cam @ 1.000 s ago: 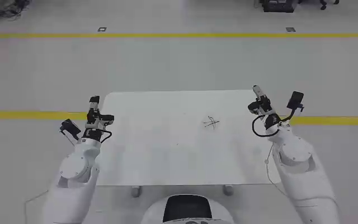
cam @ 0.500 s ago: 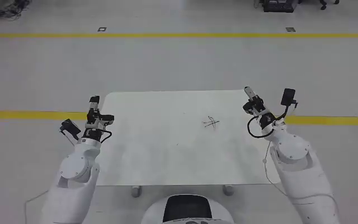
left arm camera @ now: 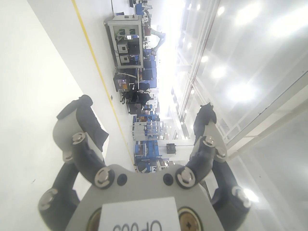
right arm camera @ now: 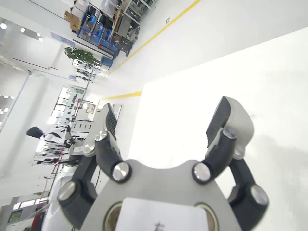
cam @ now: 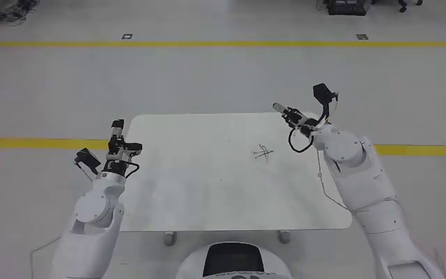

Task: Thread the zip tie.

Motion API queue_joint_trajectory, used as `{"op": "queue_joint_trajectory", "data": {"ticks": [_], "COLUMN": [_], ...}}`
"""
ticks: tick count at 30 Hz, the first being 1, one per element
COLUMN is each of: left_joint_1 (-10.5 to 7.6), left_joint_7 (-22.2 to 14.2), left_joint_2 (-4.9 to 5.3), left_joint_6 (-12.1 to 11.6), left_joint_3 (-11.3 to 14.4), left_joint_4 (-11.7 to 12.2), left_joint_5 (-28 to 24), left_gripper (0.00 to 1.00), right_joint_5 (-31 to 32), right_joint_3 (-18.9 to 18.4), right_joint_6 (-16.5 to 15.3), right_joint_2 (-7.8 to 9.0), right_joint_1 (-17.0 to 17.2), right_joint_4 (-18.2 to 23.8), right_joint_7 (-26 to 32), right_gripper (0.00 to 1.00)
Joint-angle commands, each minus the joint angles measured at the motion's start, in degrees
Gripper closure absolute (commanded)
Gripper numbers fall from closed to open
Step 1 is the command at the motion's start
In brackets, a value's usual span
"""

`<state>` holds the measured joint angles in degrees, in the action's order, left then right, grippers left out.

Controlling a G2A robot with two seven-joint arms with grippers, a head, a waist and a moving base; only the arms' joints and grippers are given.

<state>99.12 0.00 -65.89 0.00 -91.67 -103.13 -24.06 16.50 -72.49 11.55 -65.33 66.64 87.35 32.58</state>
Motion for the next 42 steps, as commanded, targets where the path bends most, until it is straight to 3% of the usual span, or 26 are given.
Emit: {"op": "queue_joint_trajectory", "data": {"ticks": [1,11,13,16,21,27,34,42], "left_joint_1": [0.0,0.0,0.0,0.0,0.0,0.0,0.0,0.0], "left_joint_7": [0.0,0.0,0.0,0.0,0.0,0.0,0.0,0.0], "left_joint_2": [0.0,0.0,0.0,0.0,0.0,0.0,0.0,0.0], "left_joint_6": [0.0,0.0,0.0,0.0,0.0,0.0,0.0,0.0], "left_joint_3": [0.0,0.0,0.0,0.0,0.0,0.0,0.0,0.0], "left_joint_4": [0.0,0.0,0.0,0.0,0.0,0.0,0.0,0.0], "left_joint_5": [0.0,0.0,0.0,0.0,0.0,0.0,0.0,0.0], "left_gripper": [0.0,0.0,0.0,0.0,0.0,0.0,0.0,0.0], "right_joint_5": [0.03,0.03,5.45,7.99,13.19,14.96,13.51,10.6], "right_joint_3": [0.06,0.06,1.17,3.58,11.17,20.57,28.35,30.83], "right_joint_6": [0.04,0.04,-2.1,-3.37,-5.36,-7.41,-7.35,-11.17], "right_joint_2": [-0.02,-0.02,0.19,-0.05,-1.55,-5.04,-9.72,-13.19], "right_joint_1": [-0.15,-0.15,-0.91,-5.24,-15.56,-24.37,-28.64,-31.66], "right_joint_4": [-0.26,-0.26,0.27,-3.37,-14.9,-28.85,-42.05,-51.24], "right_joint_7": [-0.22,-0.22,-0.55,3.8,10.58,11.28,9.46,7.2], "right_gripper": [0.0,0.0,0.0,0.0,0.0,0.0,0.0,0.0]}}
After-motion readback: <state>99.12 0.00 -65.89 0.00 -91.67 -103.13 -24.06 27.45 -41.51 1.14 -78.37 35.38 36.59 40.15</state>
